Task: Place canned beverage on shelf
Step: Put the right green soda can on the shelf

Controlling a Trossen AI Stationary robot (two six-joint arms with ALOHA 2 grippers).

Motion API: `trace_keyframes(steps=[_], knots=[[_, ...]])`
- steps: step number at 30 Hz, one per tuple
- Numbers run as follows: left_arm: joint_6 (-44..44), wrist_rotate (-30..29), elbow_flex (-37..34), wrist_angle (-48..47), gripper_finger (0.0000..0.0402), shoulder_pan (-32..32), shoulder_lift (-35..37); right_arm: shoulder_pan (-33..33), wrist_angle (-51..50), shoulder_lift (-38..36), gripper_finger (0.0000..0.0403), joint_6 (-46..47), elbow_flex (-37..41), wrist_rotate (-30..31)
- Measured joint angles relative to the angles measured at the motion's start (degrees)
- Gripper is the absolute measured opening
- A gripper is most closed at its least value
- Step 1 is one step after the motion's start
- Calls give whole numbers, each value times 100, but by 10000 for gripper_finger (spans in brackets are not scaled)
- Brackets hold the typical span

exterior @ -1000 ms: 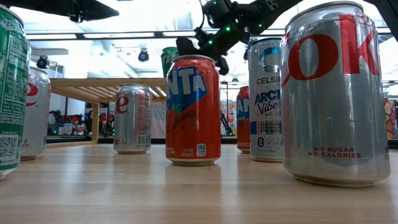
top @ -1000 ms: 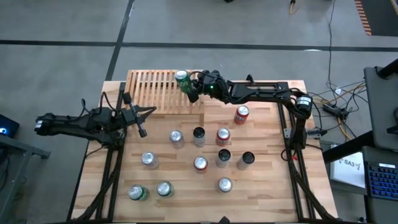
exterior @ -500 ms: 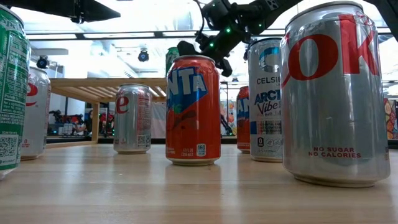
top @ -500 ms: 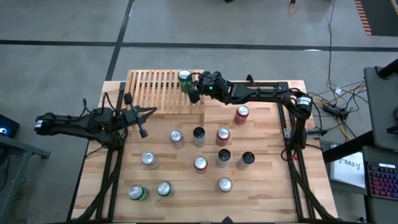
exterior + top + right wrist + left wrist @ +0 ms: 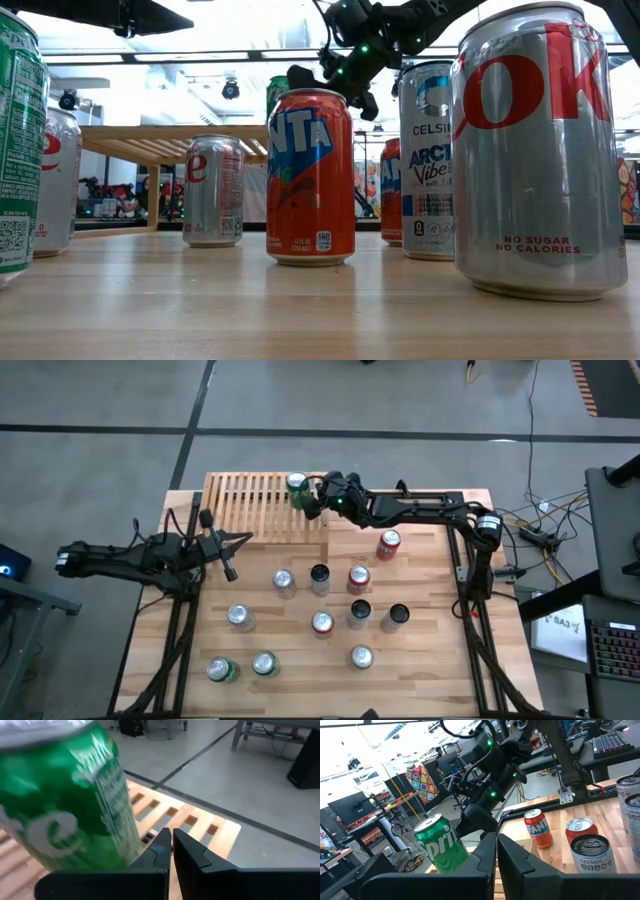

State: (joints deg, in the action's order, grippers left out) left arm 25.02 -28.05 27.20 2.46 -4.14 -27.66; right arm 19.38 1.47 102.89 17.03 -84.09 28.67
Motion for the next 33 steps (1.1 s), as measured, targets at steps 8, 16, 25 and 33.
trace_keyframes(steps=[8,16,25,33], knots=[[0,0,0,-51,0,1,0,-15,112,-4,9,53,-4,-11],[0,0,0,-50,0,1,0,-136,94,-4,9,44,0,-13],[0,0,-1,-48,0,2,0,-125,76,-4,9,106,15,2],[0,0,0,-46,0,0,0,-162,73,-4,9,174,37,-16]])
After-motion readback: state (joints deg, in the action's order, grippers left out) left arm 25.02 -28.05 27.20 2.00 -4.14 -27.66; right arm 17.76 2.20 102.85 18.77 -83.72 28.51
